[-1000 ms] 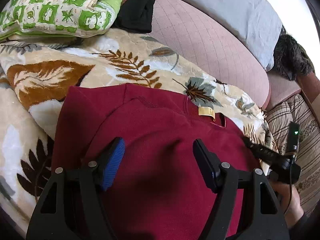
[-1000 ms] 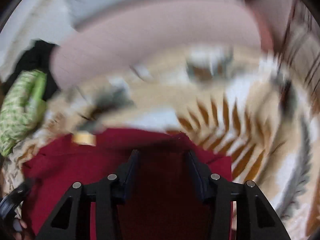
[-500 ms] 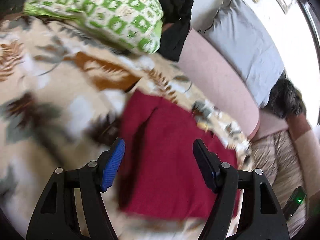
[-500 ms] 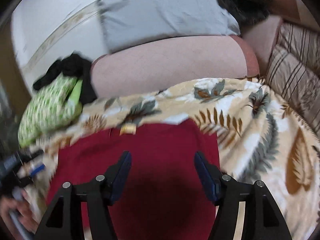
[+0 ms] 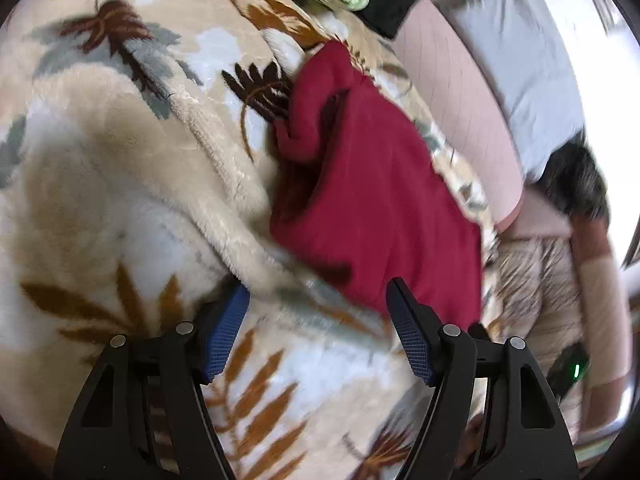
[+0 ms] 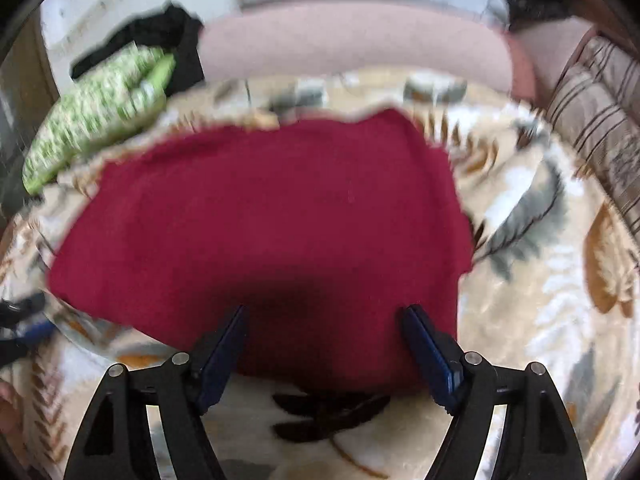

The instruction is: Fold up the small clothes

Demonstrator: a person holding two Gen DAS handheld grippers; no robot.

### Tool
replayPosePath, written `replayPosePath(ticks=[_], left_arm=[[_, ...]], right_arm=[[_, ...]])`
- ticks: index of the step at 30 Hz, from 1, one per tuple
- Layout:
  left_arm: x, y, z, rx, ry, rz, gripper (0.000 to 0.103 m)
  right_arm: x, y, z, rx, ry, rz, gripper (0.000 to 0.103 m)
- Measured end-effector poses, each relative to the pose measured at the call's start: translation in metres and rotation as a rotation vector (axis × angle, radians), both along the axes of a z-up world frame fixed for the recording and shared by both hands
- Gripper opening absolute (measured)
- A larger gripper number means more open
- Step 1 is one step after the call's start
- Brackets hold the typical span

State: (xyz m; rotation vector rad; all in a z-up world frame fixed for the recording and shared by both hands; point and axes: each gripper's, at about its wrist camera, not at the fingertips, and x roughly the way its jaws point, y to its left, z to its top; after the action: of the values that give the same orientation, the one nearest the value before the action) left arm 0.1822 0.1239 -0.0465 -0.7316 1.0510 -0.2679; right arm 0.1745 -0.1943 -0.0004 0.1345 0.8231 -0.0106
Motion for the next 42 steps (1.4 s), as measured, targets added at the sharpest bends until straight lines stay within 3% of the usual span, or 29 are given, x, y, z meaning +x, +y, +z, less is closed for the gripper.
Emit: replayPosePath(ticks=[3, 6, 9, 11, 17, 19, 24, 27, 29, 37, 40, 42], left_arm=[[0.014, -0.002, -0.003, -0.049, 0.009, -0.009, 0.076], [0.022, 0.004, -0.007, -0.140, 0.029, 0.016, 0.087], [0.022, 0.016, -0.005, -0.225, 0.037, 0.053, 0.087], [0.017, 0.024, 0.002, -0.277, 0.014, 0.072, 0.087], [0.017, 0.036, 0.030, -0.237, -0.097, 0.098, 0.087], [0.025, 0.035, 0.027, -0.218, -0.092, 0.101, 0.087], [0.050, 0.028, -0.010, -0.241, 0.052, 0.062, 0.087], [0.051, 0.022, -0.010, -0.242, 0.053, 0.023, 0.087], [0.049, 0.017, -0.014, -0.289, 0.075, -0.009, 0.087], [0.048, 0.024, -0.009, -0.430, 0.017, 0.022, 0.087], [0.048, 0.023, -0.003, -0.415, -0.014, 0.013, 0.087], [0.050, 0.016, -0.003, -0.365, -0.014, 0.006, 0.085]], right_arm=[[-0.003, 0.015, 0.011, 0.000, -0.070, 0.027, 0.078], [0.006, 0.034, 0.016, -0.014, -0.105, 0.062, 0.078], [0.005, 0.056, 0.025, -0.010, -0.199, 0.144, 0.078], [0.006, 0.072, 0.026, -0.025, -0.214, 0.187, 0.078], [0.049, 0.083, -0.033, -0.055, 0.096, 0.197, 0.079], [0.048, 0.081, -0.030, -0.028, 0.074, 0.196, 0.082], [0.049, 0.085, -0.032, -0.044, 0.074, 0.201, 0.082], [0.047, 0.084, -0.034, -0.040, 0.072, 0.203, 0.083], [0.046, 0.082, -0.034, -0.040, 0.073, 0.206, 0.084], [0.045, 0.082, -0.034, -0.037, 0.069, 0.208, 0.084], [0.045, 0.082, -0.034, -0.039, 0.069, 0.208, 0.085], [0.045, 0.082, -0.035, -0.042, 0.071, 0.211, 0.085]])
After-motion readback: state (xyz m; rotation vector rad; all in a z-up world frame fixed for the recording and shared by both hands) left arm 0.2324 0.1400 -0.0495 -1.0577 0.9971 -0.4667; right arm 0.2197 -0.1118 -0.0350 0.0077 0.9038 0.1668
